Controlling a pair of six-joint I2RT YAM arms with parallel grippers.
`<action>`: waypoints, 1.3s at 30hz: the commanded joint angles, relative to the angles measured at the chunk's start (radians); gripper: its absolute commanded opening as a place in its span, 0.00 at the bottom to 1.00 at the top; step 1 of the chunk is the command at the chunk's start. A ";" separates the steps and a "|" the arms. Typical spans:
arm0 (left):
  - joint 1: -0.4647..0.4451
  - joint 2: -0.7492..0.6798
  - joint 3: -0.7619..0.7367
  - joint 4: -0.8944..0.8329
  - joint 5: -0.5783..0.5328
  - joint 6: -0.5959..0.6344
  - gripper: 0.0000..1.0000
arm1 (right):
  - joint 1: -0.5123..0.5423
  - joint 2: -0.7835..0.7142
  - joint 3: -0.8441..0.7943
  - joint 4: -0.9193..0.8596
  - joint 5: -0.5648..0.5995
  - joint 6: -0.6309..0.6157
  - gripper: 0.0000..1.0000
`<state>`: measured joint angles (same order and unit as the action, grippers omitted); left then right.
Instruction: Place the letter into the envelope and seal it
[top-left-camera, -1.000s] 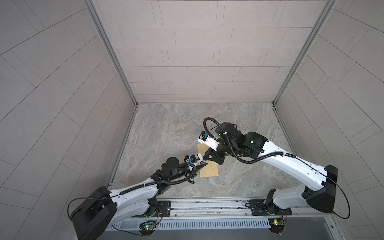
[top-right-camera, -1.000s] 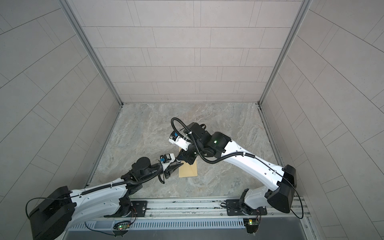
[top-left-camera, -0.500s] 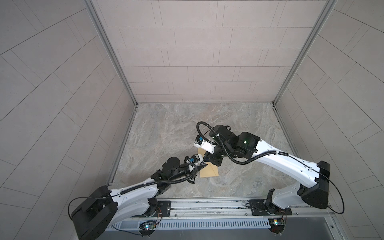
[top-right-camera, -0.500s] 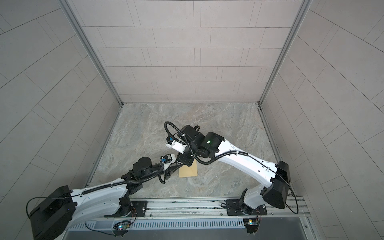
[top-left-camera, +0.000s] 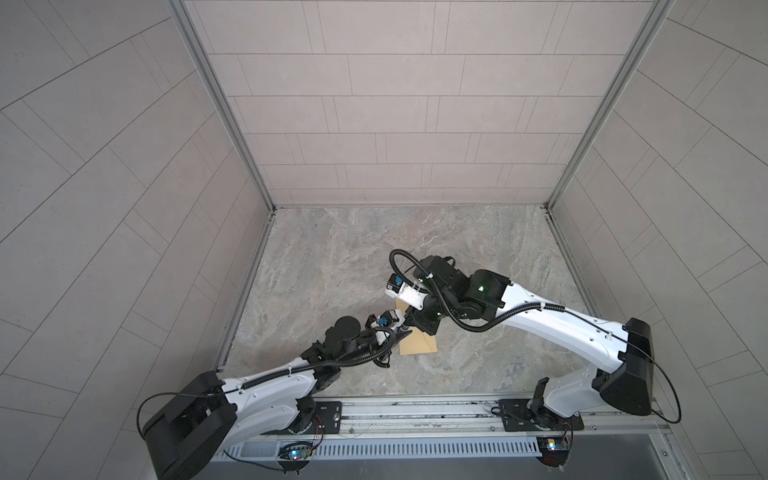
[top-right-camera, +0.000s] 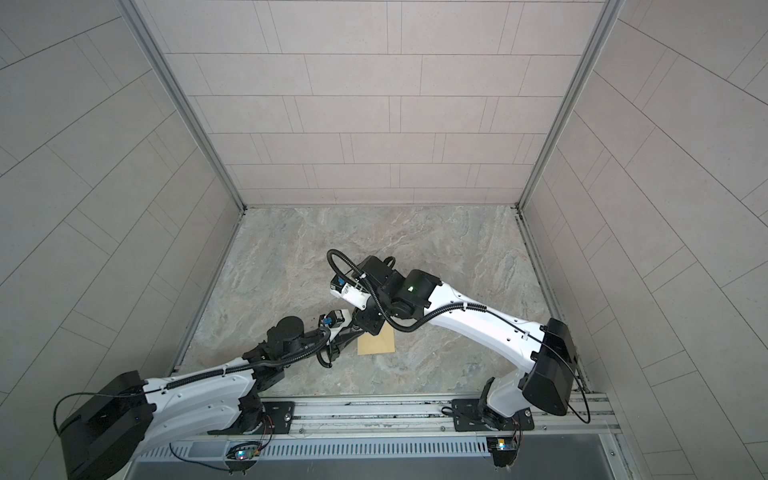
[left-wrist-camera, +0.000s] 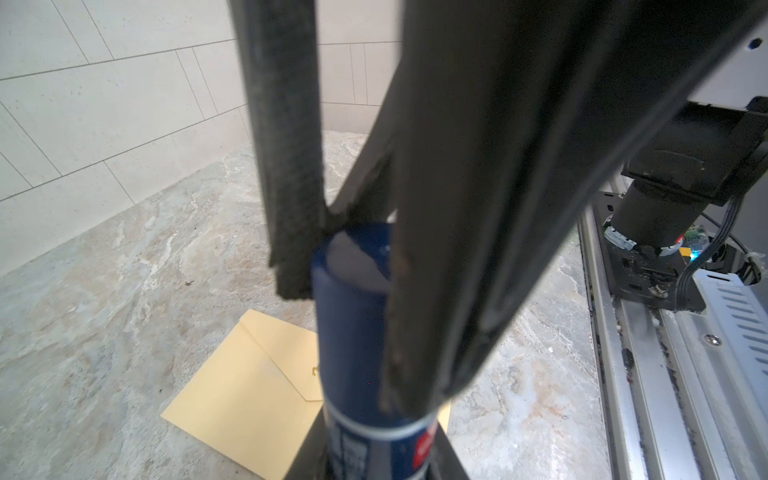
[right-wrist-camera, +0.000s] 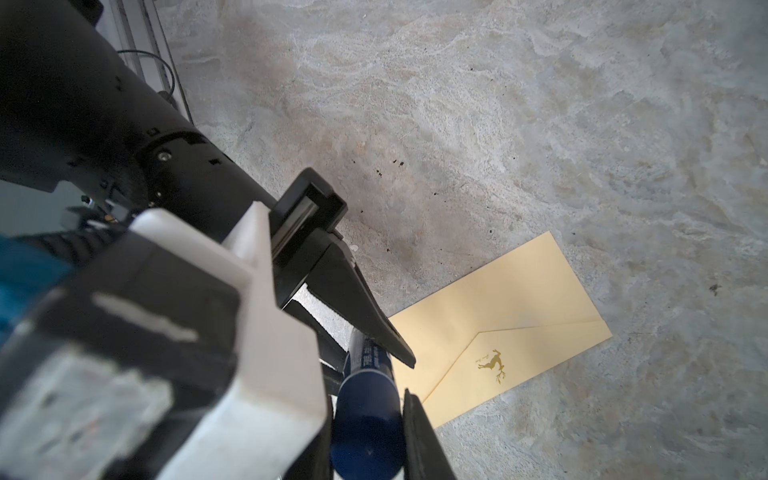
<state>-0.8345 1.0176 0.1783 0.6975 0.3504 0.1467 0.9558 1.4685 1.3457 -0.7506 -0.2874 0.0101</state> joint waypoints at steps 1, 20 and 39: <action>-0.005 -0.040 0.037 0.291 0.003 -0.034 0.00 | 0.012 0.061 -0.065 -0.061 0.009 0.046 0.00; -0.006 -0.086 0.052 0.321 -0.040 -0.082 0.00 | 0.032 0.138 -0.238 0.134 -0.050 0.225 0.00; -0.005 -0.117 0.102 0.074 -0.088 -0.086 0.00 | -0.002 -0.077 -0.013 0.051 0.078 0.135 0.08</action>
<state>-0.8337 0.9524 0.1978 0.6041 0.2710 0.0750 0.9474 1.4521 1.3128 -0.6399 -0.2687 0.1844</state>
